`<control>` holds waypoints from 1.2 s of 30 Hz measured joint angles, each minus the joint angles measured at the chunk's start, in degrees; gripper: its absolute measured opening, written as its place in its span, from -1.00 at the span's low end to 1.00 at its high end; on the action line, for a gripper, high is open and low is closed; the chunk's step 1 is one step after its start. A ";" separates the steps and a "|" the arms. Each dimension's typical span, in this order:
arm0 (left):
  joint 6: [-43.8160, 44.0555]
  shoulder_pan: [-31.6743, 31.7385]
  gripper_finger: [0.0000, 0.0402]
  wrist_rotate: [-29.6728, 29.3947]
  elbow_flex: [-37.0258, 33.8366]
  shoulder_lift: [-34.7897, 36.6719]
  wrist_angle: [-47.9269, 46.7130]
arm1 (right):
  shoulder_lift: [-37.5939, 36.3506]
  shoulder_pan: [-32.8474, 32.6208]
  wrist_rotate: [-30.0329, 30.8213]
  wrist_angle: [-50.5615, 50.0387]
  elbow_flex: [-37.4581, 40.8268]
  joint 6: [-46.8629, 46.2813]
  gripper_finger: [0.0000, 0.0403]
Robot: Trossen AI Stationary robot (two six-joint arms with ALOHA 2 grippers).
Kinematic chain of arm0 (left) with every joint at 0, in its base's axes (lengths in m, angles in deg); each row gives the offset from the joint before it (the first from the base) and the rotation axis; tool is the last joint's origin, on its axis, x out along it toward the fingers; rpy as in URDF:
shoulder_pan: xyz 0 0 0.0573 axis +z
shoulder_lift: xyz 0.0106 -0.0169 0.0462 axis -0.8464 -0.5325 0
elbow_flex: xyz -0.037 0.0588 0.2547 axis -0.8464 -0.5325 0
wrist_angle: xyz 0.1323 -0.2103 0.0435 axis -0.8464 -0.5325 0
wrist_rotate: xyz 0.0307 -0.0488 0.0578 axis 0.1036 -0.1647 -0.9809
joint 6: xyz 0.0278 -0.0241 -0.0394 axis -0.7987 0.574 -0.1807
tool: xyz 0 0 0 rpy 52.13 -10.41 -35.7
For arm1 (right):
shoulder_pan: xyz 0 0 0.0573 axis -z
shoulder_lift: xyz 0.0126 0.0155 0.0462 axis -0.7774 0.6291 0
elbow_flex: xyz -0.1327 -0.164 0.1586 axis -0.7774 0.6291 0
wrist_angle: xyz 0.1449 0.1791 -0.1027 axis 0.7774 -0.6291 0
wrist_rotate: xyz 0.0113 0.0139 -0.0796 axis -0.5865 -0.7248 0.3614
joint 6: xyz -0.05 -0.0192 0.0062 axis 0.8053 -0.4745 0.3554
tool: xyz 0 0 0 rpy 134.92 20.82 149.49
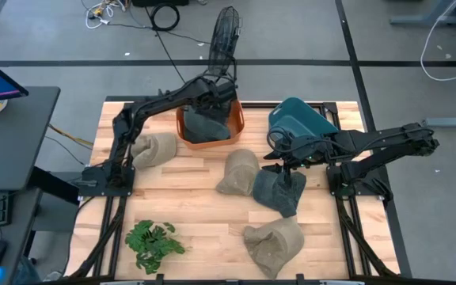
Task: Pick & Place hat
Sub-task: Put the bottom blue cap into the orange bin
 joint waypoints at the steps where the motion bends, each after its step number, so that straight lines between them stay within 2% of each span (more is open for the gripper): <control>1: -0.38 0.14 -0.59 0.57 0.00 0.00 1.01 | 0.00 0.00 0.00 -0.01 0.00 0.00 -0.15; 10: 0.89 0.19 -0.18 -0.72 -0.13 -0.74 0.98 | 0.01 -0.01 -0.01 -0.01 0.00 0.00 -0.15; 14: 1.17 0.32 -0.11 -0.63 -3.90 -1.15 2.37 | 0.01 0.02 -0.02 -0.26 0.00 0.00 -0.15; 19: 0.94 0.53 -0.11 -0.70 -8.36 -1.18 3.40 | 0.02 0.02 -0.02 -0.43 0.00 0.00 -0.15; 23: -2.60 0.72 -0.26 -0.32 -10.12 -1.07 6.79 | 0.02 0.00 -0.02 -0.49 0.00 0.01 -0.15; 29: -2.91 0.72 -0.88 0.86 -10.03 -0.62 8.26 | 0.02 0.02 -0.02 -0.49 0.00 0.02 -0.15; 36: 2.89 -0.55 -0.93 1.45 -10.12 3.78 4.18 | 0.02 0.01 -0.02 -0.57 0.00 0.02 -0.15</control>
